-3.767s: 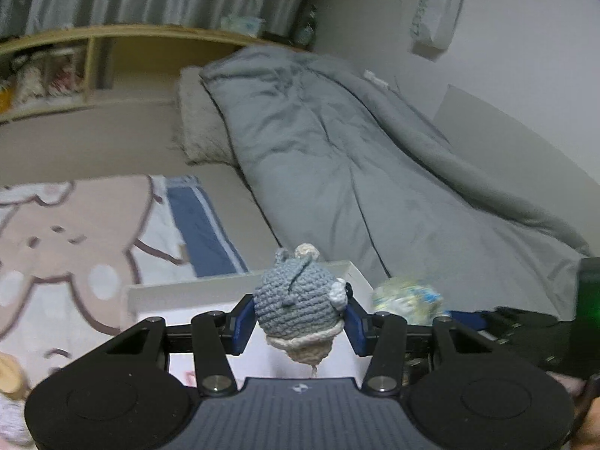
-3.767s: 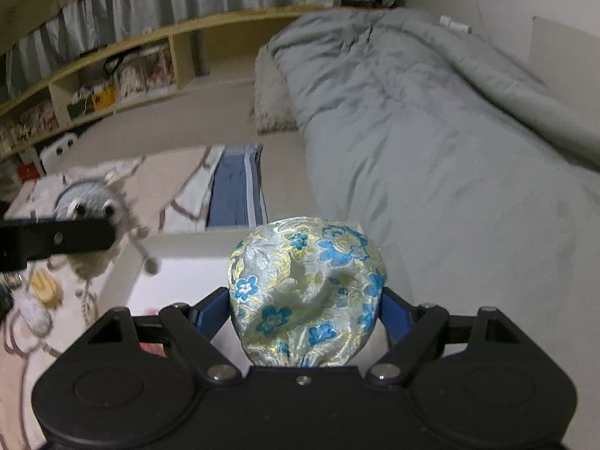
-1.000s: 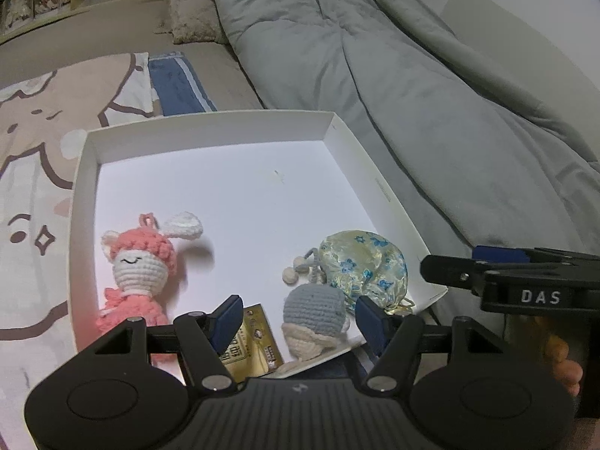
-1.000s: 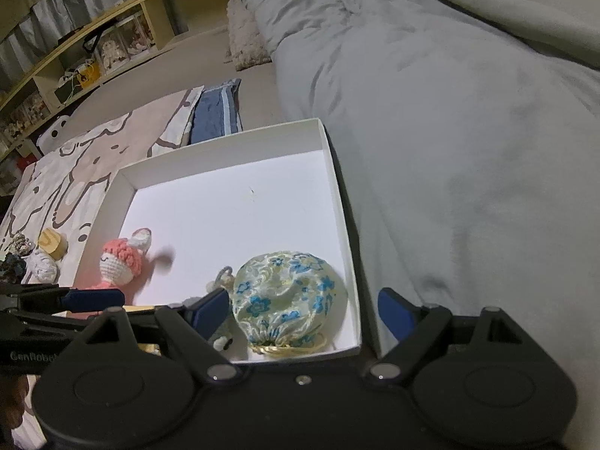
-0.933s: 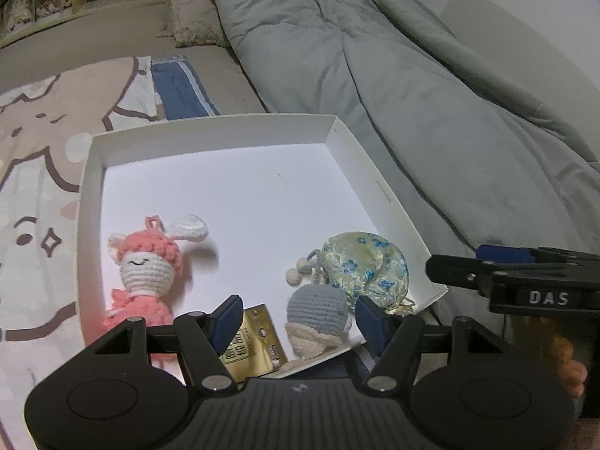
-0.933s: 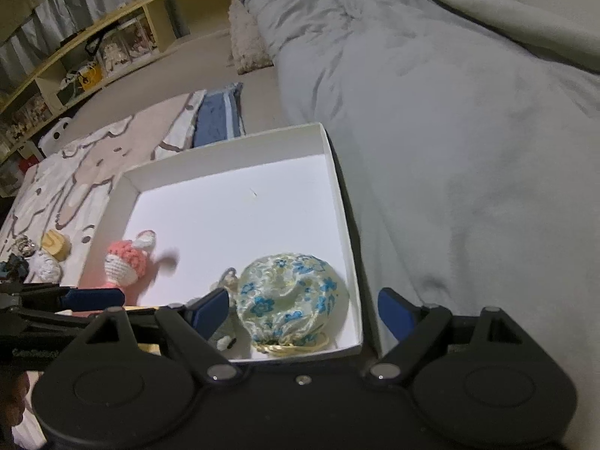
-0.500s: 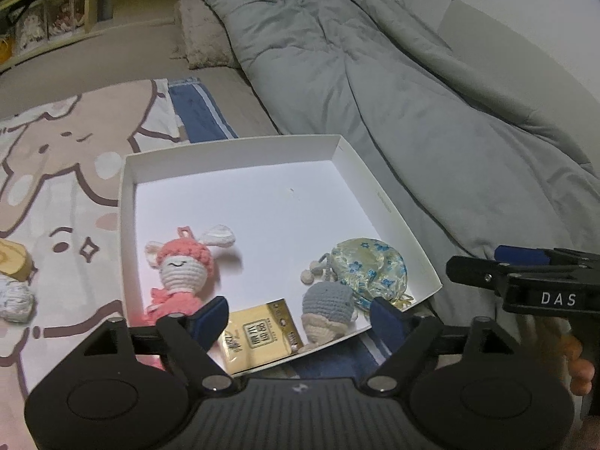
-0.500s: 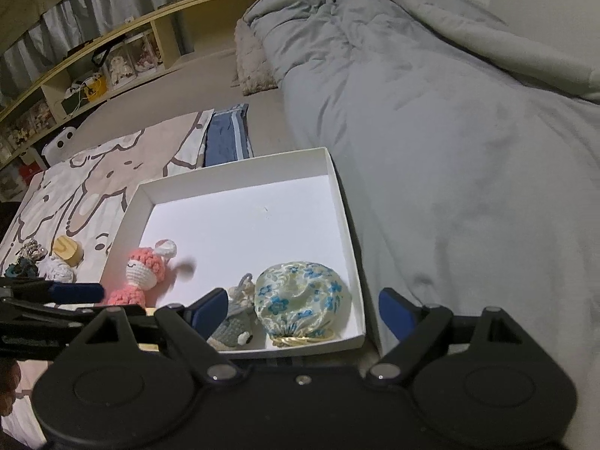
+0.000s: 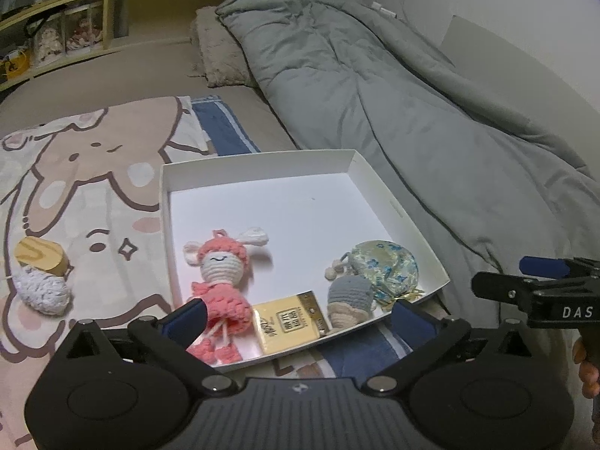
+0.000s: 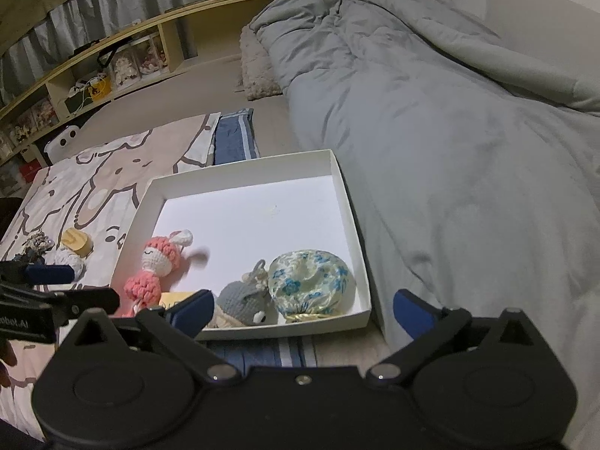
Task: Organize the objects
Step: 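Withdraw both grippers from the box back toward the remaining toys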
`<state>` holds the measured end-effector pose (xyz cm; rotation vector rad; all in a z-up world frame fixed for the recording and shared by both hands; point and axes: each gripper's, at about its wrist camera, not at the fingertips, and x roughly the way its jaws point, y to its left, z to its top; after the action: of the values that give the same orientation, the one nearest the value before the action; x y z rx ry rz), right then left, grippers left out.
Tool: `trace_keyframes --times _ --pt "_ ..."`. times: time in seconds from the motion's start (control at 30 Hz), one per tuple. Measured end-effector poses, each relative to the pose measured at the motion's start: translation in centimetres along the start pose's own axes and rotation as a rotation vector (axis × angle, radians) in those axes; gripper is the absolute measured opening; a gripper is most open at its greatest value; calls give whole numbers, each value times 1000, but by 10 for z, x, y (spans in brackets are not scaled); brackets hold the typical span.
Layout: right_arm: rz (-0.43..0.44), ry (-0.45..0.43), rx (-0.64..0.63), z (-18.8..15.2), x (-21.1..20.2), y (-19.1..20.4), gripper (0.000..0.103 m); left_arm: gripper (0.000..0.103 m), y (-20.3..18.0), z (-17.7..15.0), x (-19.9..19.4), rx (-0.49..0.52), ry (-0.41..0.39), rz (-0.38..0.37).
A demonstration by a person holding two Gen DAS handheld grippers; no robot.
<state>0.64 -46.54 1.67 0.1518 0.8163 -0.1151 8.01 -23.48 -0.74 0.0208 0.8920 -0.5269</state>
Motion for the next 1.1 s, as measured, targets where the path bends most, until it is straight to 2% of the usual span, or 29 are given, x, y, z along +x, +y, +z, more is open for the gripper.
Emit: trace_keyframes --times 0.33,0.83,1.1 --pt "-35 -34 2 -11 -11 9 103 103 16 -8 -16 1 -28 25" --pt "-24 -61 8 -13 -25 21 103 103 28 -11 -31 -13 -62 17" --pt "-23 -64 7 -10 -18 32 103 103 46 -12 -39 -17 -79 48"
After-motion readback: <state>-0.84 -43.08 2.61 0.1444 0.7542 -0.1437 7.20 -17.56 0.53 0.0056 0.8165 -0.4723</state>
